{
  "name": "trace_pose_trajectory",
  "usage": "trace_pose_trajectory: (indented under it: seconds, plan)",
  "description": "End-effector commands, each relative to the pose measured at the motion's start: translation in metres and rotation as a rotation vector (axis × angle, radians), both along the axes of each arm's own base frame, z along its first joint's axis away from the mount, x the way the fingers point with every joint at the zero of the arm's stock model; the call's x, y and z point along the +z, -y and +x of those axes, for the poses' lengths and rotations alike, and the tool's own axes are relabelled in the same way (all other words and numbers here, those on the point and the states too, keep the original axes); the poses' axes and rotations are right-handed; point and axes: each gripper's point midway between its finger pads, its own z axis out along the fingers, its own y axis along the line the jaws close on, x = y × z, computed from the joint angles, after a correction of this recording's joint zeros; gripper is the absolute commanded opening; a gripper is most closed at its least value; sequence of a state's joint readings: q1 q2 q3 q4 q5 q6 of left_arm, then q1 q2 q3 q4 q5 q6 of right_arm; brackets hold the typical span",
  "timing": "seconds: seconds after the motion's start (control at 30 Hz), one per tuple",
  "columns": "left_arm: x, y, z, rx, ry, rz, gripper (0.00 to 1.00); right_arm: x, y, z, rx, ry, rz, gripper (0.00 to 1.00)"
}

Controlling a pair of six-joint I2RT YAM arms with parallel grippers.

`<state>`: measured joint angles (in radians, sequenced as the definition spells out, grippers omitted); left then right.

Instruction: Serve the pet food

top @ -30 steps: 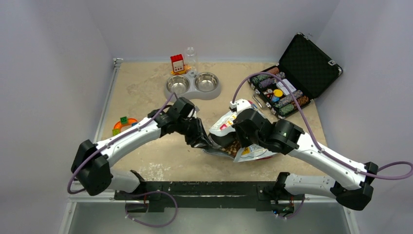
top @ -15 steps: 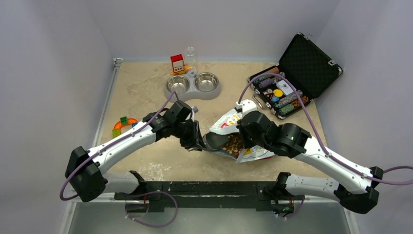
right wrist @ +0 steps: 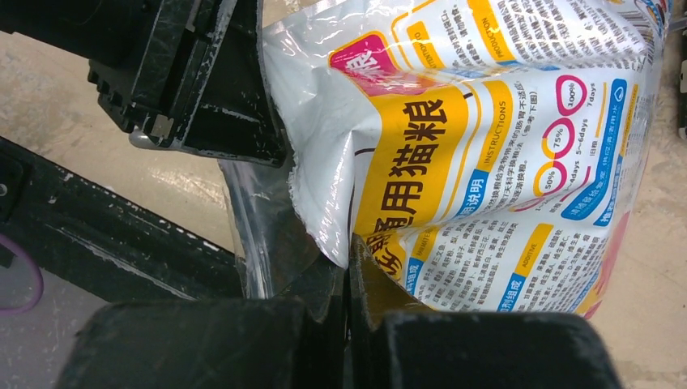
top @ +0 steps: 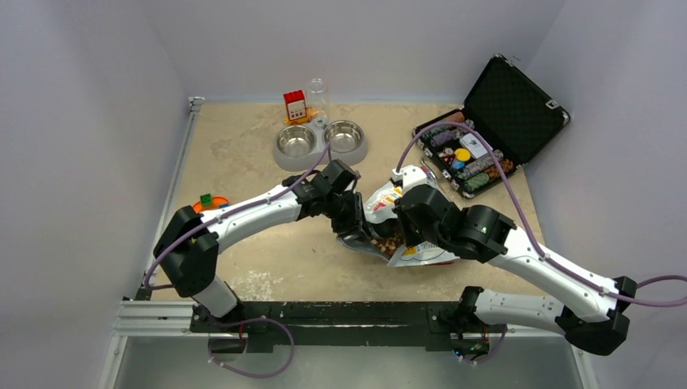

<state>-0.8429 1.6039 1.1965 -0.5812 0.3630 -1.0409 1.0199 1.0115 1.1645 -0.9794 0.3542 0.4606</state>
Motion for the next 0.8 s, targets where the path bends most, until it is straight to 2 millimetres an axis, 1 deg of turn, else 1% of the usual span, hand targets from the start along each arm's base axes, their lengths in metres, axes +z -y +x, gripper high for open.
trace_pose_trajectory:
  seconds: [0.0,0.03,0.07,0.1,0.13,0.17,0.2,0.23,0.3,0.33,0.4,0.43,0.53,0.6,0.63,0.67,0.7,0.77]
  plan:
    - [0.018,0.029,0.036,0.038,0.185,-0.186,0.0,0.029,-0.016,-0.004,-0.008,0.036,0.197,0.0]
    - [0.019,0.033,0.036,0.018,0.206,-0.247,0.0,0.025,-0.013,-0.005,-0.017,0.033,0.197,0.0]
    - [0.03,0.043,0.034,-0.023,0.235,-0.36,0.0,0.023,-0.011,-0.006,-0.023,0.032,0.199,0.0]
    - [0.028,0.047,0.029,-0.059,0.227,-0.421,0.0,0.02,-0.009,-0.007,-0.027,0.028,0.199,0.0]
    - [0.023,0.049,0.024,-0.086,0.201,-0.44,0.0,0.019,-0.007,-0.009,-0.032,0.025,0.205,0.0]
    - [0.01,0.044,0.021,-0.086,0.163,-0.386,0.0,0.019,-0.005,-0.01,-0.035,0.022,0.209,0.0]
    - [-0.008,0.032,0.017,-0.068,0.121,-0.282,0.0,0.018,-0.003,-0.011,-0.038,0.02,0.21,0.0]
    - [-0.02,0.02,0.013,-0.051,0.105,-0.206,0.0,0.018,-0.001,-0.012,-0.04,0.022,0.211,0.0]
    - [-0.029,0.005,0.007,-0.023,0.117,-0.162,0.0,0.018,0.002,-0.013,-0.048,0.023,0.206,0.0]
    - [-0.03,0.003,0.007,-0.006,0.125,-0.164,0.0,0.018,0.004,-0.013,-0.052,0.023,0.204,0.0]
    - [-0.033,0.008,0.013,0.017,0.12,-0.167,0.0,0.02,0.004,-0.013,-0.053,0.025,0.206,0.0]
    - [-0.044,0.015,0.017,0.016,0.093,-0.139,0.0,0.021,0.003,-0.012,-0.054,0.028,0.209,0.0]
    - [-0.053,0.041,0.035,-0.01,0.1,-0.06,0.0,0.025,0.0,-0.01,-0.054,0.032,0.208,0.0]
    - [-0.053,0.053,0.044,-0.017,0.103,-0.033,0.0,0.028,-0.002,-0.008,-0.057,0.034,0.213,0.0]
    - [-0.049,0.059,0.046,-0.012,0.098,-0.066,0.0,0.03,-0.002,-0.008,-0.059,0.037,0.217,0.0]
    - [-0.046,0.061,0.045,-0.009,0.091,-0.112,0.0,0.03,-0.002,-0.007,-0.063,0.039,0.22,0.0]
    - [-0.039,0.063,0.043,-0.01,0.106,-0.174,0.0,0.031,-0.001,-0.007,-0.067,0.043,0.223,0.0]
    - [-0.019,0.063,0.037,-0.028,0.18,-0.331,0.0,0.03,0.003,-0.008,-0.08,0.045,0.227,0.0]
